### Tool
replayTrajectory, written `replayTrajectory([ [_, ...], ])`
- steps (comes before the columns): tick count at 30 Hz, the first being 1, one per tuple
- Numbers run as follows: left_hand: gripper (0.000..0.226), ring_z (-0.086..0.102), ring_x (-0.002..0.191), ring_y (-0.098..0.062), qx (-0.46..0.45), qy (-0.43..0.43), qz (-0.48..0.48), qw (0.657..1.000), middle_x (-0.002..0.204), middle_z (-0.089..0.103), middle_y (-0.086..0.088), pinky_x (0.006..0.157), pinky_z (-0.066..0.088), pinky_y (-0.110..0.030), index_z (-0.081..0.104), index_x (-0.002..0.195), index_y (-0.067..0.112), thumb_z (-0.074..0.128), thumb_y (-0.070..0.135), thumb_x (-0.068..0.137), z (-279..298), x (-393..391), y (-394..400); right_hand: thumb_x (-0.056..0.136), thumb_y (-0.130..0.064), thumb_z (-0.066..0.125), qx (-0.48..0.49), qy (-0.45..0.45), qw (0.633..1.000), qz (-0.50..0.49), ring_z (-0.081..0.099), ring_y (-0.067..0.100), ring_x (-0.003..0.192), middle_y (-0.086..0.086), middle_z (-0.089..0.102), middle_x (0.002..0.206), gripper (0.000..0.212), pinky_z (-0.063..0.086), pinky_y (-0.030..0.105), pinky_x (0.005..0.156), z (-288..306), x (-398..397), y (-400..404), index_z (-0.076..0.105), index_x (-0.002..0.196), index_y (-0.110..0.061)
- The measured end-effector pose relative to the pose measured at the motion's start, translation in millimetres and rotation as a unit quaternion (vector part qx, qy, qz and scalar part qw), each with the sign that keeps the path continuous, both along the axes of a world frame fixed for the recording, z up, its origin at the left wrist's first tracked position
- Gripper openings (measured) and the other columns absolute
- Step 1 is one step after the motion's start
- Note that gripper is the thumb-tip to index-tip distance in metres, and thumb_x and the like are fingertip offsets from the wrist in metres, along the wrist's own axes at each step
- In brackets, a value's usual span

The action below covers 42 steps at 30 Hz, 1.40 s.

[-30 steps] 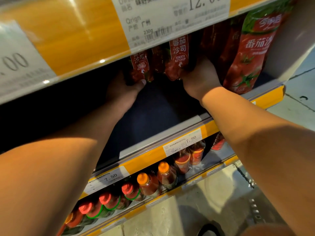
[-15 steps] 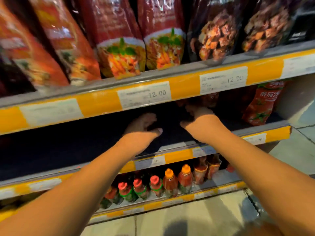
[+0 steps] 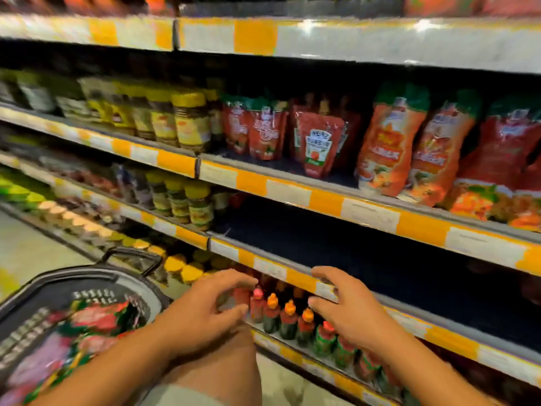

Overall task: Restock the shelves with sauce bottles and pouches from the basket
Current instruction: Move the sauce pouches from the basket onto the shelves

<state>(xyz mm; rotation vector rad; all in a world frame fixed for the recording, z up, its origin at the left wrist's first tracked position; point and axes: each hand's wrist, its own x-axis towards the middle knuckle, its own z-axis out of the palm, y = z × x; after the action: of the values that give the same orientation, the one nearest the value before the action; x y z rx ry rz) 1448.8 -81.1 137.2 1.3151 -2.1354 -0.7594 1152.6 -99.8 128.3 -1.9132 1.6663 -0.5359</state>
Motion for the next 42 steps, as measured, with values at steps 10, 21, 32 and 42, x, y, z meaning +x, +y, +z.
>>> replayTrajectory([
  [10,0.045,0.06,0.127,-0.001,0.088,0.092,0.263,0.956,0.133,0.067,0.016,0.112,0.044,-0.028,0.064,0.133,0.029,0.071,0.006,0.095,-43.2,222.0,128.7,0.085,-0.036,0.071,0.005,0.021,0.981,0.194,0.049,-0.007,0.101,-0.032,0.051,0.112,0.058,0.041,0.017,0.087,0.4,202.7,14.6,0.052,0.14,-0.044],
  [21,0.036,0.07,0.105,-0.003,0.14,0.139,0.505,0.84,0.109,0.075,0.013,0.095,0.055,-0.03,0.071,0.109,0.031,0.073,0.0,0.091,-134.1,344.2,211.2,0.094,-0.03,0.071,0.082,0.066,0.948,0.302,0.055,0.014,0.131,-0.009,0.048,0.153,0.061,0.045,0.031,0.104,-24.5,347.2,15.8,0.047,0.15,-0.03],
  [32,0.037,0.069,0.067,-0.016,0.267,0.097,0.653,0.703,0.121,0.055,-0.004,0.052,0.05,-0.029,0.06,0.121,0.027,0.072,0.023,0.087,-198.8,355.2,205.6,0.09,-0.021,0.071,0.194,0.16,0.9,0.357,0.062,0.021,0.112,0.006,0.051,0.151,0.067,0.057,0.035,0.086,-97.7,451.0,19.1,0.043,0.151,-0.019],
  [42,0.079,0.07,0.091,-0.032,0.279,0.271,0.732,0.56,0.119,0.061,-0.011,0.078,0.063,-0.05,0.031,0.151,0.022,0.072,0.008,0.085,-221.7,337.6,203.9,0.089,-0.017,0.07,0.228,0.3,0.853,0.362,0.062,0.031,0.115,0.012,0.06,0.136,0.062,0.054,0.04,0.096,-157.6,520.9,27.1,0.044,0.145,-0.008],
])
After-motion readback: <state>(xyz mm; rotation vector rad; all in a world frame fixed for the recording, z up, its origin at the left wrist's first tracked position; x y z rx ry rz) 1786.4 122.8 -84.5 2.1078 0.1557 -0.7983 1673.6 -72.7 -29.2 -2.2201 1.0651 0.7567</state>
